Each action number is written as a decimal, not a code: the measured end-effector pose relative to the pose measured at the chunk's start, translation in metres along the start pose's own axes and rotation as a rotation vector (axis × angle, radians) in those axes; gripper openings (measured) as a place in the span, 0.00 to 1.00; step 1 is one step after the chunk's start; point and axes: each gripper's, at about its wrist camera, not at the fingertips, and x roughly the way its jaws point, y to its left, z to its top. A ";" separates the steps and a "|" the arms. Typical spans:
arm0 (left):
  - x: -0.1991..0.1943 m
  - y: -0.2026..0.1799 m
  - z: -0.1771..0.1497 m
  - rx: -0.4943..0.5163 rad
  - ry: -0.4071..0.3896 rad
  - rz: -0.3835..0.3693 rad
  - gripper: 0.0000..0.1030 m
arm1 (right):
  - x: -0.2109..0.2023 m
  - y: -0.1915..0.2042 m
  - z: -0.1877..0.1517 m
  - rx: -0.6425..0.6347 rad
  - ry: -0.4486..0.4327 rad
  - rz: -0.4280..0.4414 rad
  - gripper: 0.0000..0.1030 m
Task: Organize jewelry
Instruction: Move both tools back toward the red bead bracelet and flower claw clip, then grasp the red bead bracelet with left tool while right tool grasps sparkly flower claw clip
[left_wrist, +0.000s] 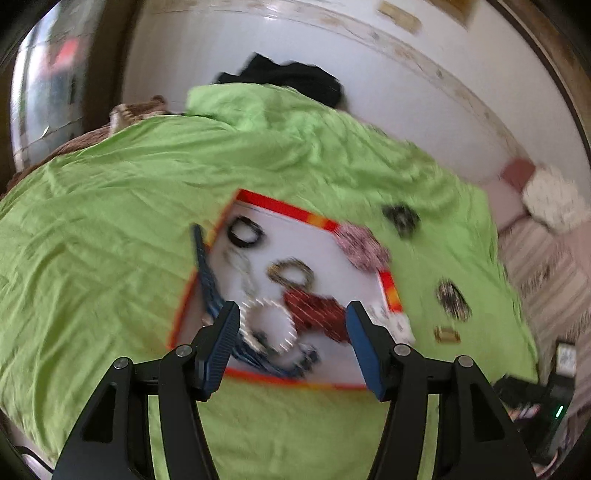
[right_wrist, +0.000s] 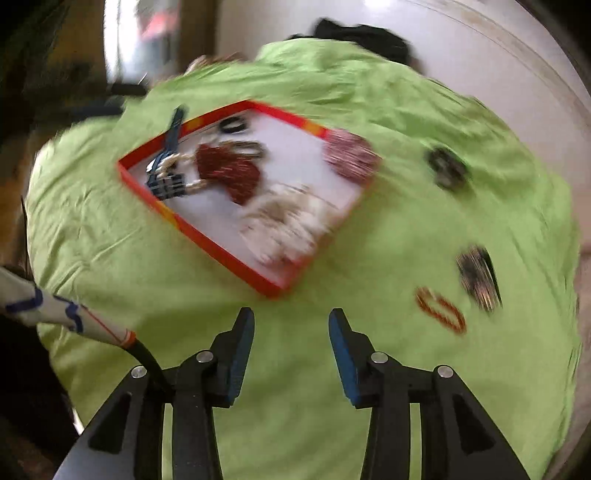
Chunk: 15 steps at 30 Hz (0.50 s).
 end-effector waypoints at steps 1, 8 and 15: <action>0.000 -0.011 -0.002 0.023 0.011 -0.008 0.57 | -0.006 -0.013 -0.009 0.047 -0.008 -0.007 0.43; 0.002 -0.099 -0.004 0.160 0.066 -0.117 0.59 | -0.035 -0.127 -0.075 0.402 -0.042 -0.088 0.43; 0.045 -0.181 -0.018 0.272 0.155 -0.173 0.59 | -0.051 -0.186 -0.113 0.549 -0.101 -0.120 0.49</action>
